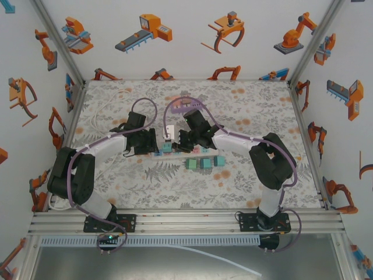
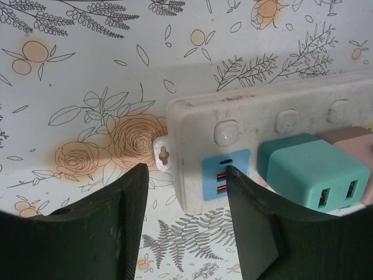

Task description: Pull the plug off the socket

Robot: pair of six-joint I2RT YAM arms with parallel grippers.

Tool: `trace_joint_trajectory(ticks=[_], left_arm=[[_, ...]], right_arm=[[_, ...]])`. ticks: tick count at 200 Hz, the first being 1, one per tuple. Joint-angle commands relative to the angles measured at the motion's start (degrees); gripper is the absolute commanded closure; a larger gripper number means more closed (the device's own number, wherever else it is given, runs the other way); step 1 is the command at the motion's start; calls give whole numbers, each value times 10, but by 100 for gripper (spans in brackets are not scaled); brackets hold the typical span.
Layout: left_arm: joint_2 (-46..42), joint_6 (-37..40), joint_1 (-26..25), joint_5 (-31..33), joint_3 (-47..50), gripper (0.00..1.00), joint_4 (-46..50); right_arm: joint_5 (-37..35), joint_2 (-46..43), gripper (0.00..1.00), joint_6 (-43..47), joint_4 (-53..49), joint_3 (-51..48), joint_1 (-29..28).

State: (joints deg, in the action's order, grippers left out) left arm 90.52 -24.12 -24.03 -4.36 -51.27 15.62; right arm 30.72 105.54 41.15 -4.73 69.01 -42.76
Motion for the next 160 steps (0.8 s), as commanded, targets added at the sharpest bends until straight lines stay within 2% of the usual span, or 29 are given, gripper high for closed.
trace_joint_trajectory(ticks=[1,100,160], left_arm=[[22,19,0,44,23,46,45],[21,18,-2,49,22,46,45],[24,17,-6,49,19,46,45]], right_arm=[[24,-23,86,-15,14,27,8],[36,-47,92,-49,22,24,19],[36,-59,93,-59,29,14,26]])
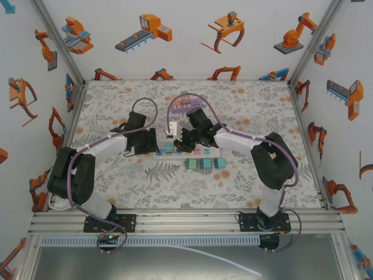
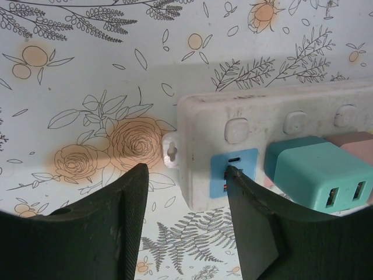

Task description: Pull the plug off the socket

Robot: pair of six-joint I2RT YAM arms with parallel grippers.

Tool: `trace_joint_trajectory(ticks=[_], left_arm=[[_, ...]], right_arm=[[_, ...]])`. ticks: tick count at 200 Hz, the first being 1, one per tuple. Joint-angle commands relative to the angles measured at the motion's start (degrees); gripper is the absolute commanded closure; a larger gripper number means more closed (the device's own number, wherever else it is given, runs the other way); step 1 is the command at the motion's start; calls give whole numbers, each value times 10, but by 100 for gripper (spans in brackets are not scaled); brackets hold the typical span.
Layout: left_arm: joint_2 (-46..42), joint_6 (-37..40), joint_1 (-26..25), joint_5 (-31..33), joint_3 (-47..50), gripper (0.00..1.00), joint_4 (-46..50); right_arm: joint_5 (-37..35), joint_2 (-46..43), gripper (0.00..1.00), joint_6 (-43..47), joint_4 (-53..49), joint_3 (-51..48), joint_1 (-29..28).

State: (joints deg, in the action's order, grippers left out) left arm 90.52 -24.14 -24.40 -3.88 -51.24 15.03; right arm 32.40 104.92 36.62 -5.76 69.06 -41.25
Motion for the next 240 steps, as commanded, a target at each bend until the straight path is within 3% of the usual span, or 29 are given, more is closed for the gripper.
trace_joint_trajectory(ticks=[1,138,156,174,193,240], left_arm=[[25,17,-2,44,18,46,51],[22,15,-7,15,15,46,47],[4,6,-7,2,10,46,49],[-12,3,-7,-3,-1,45,57],[-26,3,-6,-5,-14,43,65],[-70,9,-5,-13,-41,39,78]], right_arm=[[19,-53,93,-14,39,13,11],[9,-71,94,-70,74,-1,14],[-41,-91,98,-171,115,-11,14],[-150,-114,95,-341,159,-24,14],[-233,-143,95,-484,144,-30,14],[-344,-240,96,-722,198,-131,3]])
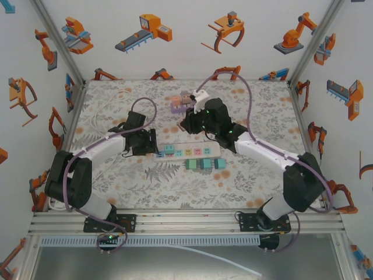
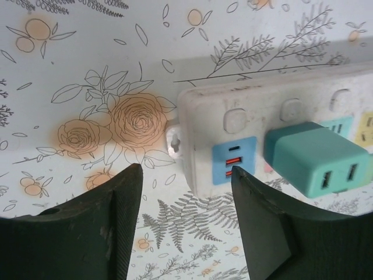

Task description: Pull the plug off the socket

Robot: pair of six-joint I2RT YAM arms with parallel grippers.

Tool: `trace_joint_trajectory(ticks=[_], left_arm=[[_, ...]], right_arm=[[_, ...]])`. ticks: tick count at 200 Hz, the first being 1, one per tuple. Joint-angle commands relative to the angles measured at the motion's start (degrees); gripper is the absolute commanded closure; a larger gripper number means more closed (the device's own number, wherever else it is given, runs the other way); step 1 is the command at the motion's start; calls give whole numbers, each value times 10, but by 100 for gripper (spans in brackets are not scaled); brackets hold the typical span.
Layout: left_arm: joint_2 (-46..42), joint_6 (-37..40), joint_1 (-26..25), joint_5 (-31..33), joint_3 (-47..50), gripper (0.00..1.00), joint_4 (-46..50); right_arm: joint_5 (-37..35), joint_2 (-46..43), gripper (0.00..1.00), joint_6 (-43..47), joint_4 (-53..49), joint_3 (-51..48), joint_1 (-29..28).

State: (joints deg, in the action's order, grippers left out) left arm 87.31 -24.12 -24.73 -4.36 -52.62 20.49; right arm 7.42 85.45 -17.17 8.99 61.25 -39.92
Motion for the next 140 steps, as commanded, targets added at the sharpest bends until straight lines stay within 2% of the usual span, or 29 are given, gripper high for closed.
trace_joint_trajectory(ticks=[1,25,64,103,140], left_arm=[[-39,9,-2,-8,-27,39,24],[-83,20,-1,-22,-25,39,29],[-206,88,-11,-114,-3,38,15],[-343,183,-68,-137,14,37,21],[-447,293,-114,-175,44,34,35]], right_arm=[[-97,-47,96,-188,51,-55,-11],[-153,-91,97,-278,60,-103,-34],[-231,-130,98,-422,65,-177,-93],[-308,-128,98,-528,67,-229,-163],[-339,-92,97,-582,84,-245,-206]])
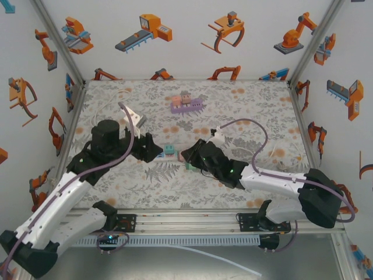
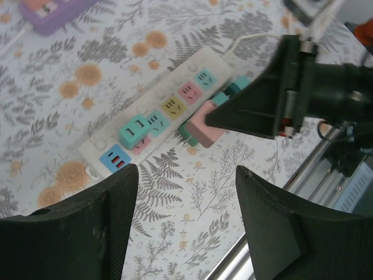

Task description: Pull the plug off the socket

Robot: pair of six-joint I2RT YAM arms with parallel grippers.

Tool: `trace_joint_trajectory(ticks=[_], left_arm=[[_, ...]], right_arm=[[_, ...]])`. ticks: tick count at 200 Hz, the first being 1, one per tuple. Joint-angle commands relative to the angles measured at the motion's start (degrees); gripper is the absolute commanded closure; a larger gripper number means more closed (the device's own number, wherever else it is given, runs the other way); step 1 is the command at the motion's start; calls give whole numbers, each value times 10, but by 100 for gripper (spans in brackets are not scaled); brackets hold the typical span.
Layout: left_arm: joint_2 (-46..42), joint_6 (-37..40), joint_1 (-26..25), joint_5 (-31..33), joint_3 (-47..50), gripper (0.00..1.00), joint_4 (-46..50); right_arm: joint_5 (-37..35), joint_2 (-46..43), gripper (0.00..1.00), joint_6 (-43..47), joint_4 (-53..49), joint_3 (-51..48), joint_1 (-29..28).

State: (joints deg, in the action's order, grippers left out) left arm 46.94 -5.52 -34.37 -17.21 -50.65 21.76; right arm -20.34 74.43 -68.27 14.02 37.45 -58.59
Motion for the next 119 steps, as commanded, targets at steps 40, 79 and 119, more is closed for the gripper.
trace_joint_trajectory(ticks=[40,79,119], left_arm=[[-117,250,-47,-74,38,16,106],[-145,312,-51,-82,51,3,155],[-133,334,-51,-97,59,3,165]], right_arm=[[-71,83,97,-115,81,-8,-42],[-87,139,95,-153,110,-5,-51],[-97,177,93,-174,122,-11,-54]])
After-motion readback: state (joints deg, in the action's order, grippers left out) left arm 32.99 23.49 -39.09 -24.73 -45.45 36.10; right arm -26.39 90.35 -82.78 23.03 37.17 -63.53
